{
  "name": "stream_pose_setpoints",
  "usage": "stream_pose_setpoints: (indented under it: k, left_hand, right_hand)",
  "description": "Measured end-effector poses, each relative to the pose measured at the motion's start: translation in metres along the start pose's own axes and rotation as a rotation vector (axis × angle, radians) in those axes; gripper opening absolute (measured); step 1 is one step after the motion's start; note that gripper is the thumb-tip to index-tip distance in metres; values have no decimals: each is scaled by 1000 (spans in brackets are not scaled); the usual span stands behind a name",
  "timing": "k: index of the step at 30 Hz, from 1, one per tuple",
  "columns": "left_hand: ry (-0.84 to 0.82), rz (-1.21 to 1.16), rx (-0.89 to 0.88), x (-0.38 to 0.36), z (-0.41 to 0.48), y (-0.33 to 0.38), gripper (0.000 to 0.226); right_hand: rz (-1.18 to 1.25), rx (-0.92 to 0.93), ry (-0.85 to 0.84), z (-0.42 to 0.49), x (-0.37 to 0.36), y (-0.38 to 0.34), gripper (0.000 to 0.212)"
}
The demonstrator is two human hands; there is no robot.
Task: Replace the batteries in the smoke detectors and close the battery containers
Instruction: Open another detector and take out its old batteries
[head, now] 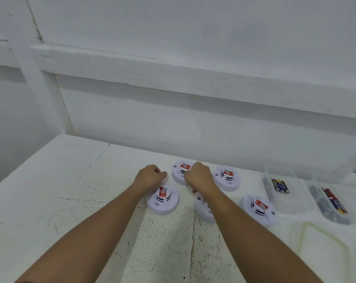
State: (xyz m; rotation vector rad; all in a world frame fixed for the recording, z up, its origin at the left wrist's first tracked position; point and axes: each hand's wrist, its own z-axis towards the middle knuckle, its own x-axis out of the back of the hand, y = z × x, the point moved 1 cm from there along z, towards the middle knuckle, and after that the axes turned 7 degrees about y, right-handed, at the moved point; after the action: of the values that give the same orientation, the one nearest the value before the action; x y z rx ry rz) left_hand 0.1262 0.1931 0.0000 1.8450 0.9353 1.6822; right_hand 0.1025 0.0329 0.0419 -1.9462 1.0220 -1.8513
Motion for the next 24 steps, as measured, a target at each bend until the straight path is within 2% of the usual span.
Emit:
stream_pose_setpoints:
  k: [3,7,11,14,16,18,20,24]
  left_hand:
    - [-83,6,4,-9,10,21,18]
    - [-148,-24,12,-25,20,34,17]
    - [-133,-36,24,-28,25,36,14]
    - [-94,-127,35,-26,26,39,9]
    - [-52,-276,59,-25,24,43,12]
    - [-6,-428,80,-21,17,49,19]
    - [34,-548,91,-18,6,56,26]
    - [123,-622,42,-13,-22,68,42]
  right_hand:
    - [18,-76,-48,22,6,1,25]
    - [163,-234,-167,38,3,2,10]
    - [242,-305,-204,43,3,4,9]
    - [422,-353,-196,44,11,5,10]
    - [570,-352,-159,42,17,5,11]
    - [680,-332,-116,42,23,5,27]
    - [727,-281,-73,34,32,6,27]
    - [787,-207,3,14,51,14,31]
